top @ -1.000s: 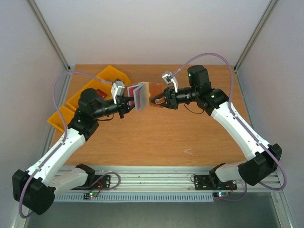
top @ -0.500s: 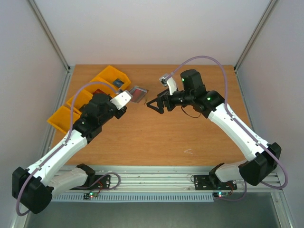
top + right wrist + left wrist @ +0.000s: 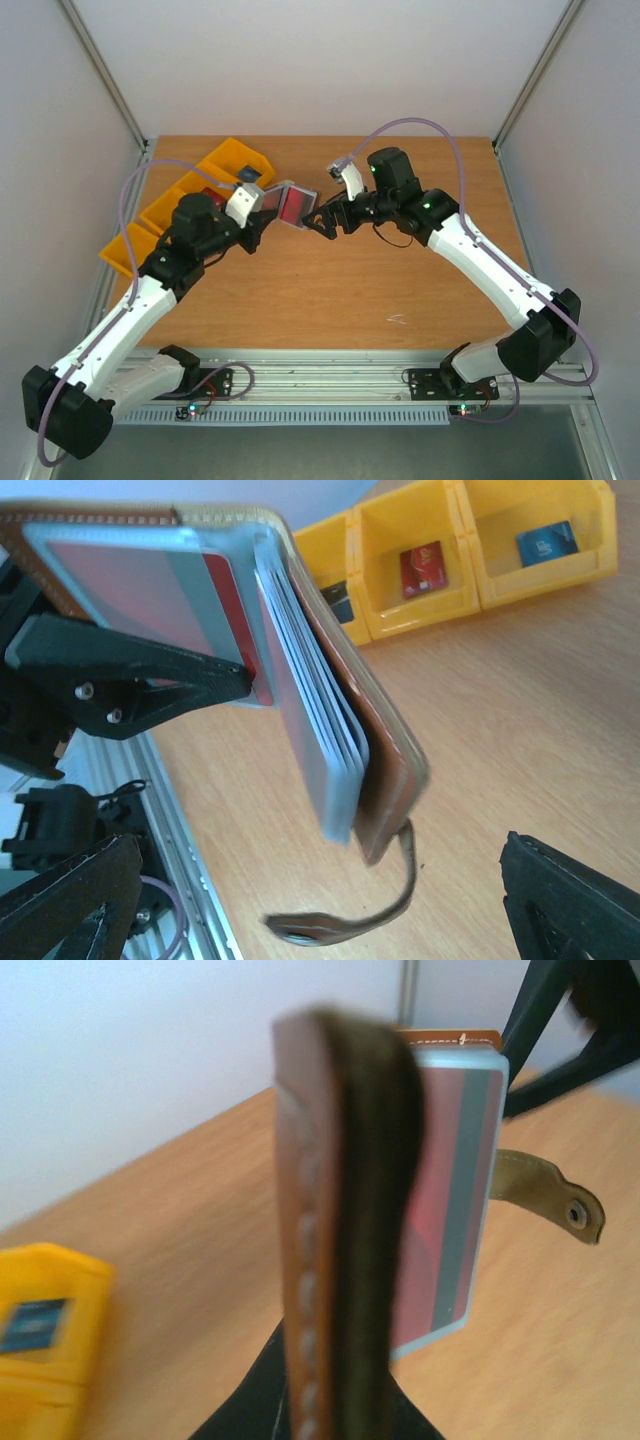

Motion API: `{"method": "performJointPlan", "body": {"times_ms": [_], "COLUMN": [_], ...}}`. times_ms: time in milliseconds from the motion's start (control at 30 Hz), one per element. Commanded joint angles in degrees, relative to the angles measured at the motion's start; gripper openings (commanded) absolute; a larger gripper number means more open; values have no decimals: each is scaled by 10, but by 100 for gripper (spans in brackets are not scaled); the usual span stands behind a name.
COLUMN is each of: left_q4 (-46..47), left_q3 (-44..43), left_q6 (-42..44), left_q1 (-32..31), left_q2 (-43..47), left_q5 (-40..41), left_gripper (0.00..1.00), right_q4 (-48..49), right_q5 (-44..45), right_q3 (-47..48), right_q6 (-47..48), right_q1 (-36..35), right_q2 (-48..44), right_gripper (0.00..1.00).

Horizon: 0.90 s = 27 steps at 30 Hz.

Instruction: Take the credit cards out of the card holder

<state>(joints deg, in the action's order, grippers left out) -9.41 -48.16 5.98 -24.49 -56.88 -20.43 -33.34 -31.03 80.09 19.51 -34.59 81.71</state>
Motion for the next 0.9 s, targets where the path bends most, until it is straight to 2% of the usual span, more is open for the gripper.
{"method": "performJointPlan", "body": {"times_ms": [0, 100, 200, 300, 367, 533, 567, 667, 733, 867], "left_q4": [123, 167, 193, 205, 209, 212, 211, 208, 199, 182], "left_q3": [-12, -3, 0, 1, 3, 12, 15, 21, 24, 27], "left_q6": [-196, -244, -259, -267, -271, -276, -277, -285, -289, -282], "left_q1": [31, 37, 37, 37, 37, 41, 43, 50, 58, 64], "left_q2": [22, 23, 22, 20, 21, 30, 34, 42, 47, 53], "left_q5": [-203, -266, -288, -297, -301, -288, -282, -266, -253, -227], "left_gripper": [0, 0, 0, 0, 0, 1, 4, 28, 33, 32], "right_q4": [31, 55, 62, 62, 63, 93, 91, 76, 48, -16], "right_q5": [-69, -129, -174, -203, -216, -234, -233, -238, -243, -261], "right_q3": [-12, -19, -9, 4, 10, 0, 0, 2, 11, 40], "right_q6": [10, 8, 4, -4, -7, -22, -23, -12, 5, 39], "right_q1": [14, 20, 21, 21, 21, 25, 26, 34, 39, 41], "right_q2": [-35, -47, -43, -31, -27, -39, -41, -47, -48, -41], "right_gripper": [98, 99, 98, 87, 70, 6, 2, 1, 1, 1]}}
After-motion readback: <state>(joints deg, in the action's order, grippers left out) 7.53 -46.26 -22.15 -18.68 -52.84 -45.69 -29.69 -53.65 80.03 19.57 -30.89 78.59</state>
